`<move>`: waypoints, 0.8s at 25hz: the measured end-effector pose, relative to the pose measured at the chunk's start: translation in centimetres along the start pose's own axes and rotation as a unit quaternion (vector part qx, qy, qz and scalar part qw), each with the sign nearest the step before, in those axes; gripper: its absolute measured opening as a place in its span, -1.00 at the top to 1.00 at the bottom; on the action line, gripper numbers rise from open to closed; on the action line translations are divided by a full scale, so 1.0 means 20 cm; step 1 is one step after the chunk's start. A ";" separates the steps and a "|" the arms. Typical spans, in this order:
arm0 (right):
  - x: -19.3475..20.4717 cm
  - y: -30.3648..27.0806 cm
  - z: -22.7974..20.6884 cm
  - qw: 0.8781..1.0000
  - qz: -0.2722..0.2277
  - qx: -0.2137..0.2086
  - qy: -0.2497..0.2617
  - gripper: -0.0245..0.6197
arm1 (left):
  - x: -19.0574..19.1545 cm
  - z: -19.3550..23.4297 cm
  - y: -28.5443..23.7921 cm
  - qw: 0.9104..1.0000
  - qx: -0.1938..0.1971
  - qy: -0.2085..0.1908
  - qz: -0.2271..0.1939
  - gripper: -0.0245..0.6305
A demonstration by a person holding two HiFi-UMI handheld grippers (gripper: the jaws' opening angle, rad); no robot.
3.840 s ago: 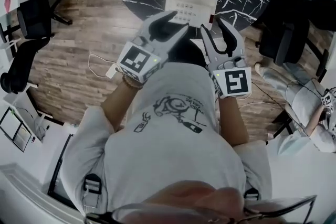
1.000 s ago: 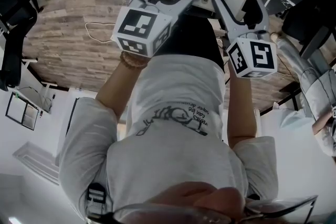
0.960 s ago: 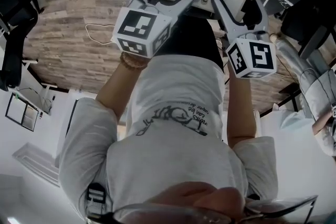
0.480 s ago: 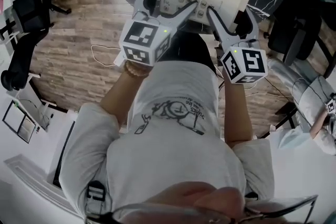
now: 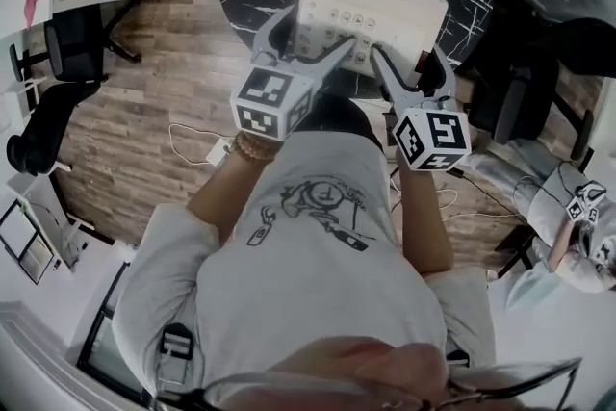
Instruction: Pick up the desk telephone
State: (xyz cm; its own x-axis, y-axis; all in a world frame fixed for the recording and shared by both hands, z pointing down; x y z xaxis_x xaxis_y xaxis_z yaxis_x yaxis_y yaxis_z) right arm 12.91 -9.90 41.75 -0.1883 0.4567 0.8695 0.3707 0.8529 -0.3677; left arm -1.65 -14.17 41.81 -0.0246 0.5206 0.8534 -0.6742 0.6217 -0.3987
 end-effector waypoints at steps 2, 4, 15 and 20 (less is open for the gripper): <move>-0.07 0.02 0.02 1.000 -0.007 -0.001 0.003 -0.29 | -0.06 -0.03 0.03 1.000 -0.001 -0.003 -0.007 -0.33; -0.14 0.04 0.03 1.000 -0.019 -0.002 0.008 -0.29 | -0.13 -0.05 0.04 1.000 -0.001 -0.010 -0.018 -0.33; -0.47 0.15 0.14 0.997 -0.072 -0.008 0.033 -0.29 | -0.48 -0.16 0.17 0.997 -0.004 -0.041 -0.069 -0.33; -0.57 0.19 0.21 0.996 -0.084 -0.013 0.038 -0.29 | -0.58 -0.19 0.25 0.996 -0.008 -0.046 -0.081 -0.33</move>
State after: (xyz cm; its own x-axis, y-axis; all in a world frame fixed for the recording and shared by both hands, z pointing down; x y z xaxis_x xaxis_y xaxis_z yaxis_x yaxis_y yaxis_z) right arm 12.67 -10.70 29.09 -0.1798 0.2871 0.9409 0.3629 0.9084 -0.2078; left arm -1.91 -14.79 28.59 0.0162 0.3571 0.9339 -0.6631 0.7029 -0.2573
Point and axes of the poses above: the fingertips, and each gripper's own axes: y backward along the fingers, z to its left, x out of its underside, the point moved 4 cm from there along y, backward along the fingers, and after that the axes turned 8 degrees about -z, right-handed, at the moved point
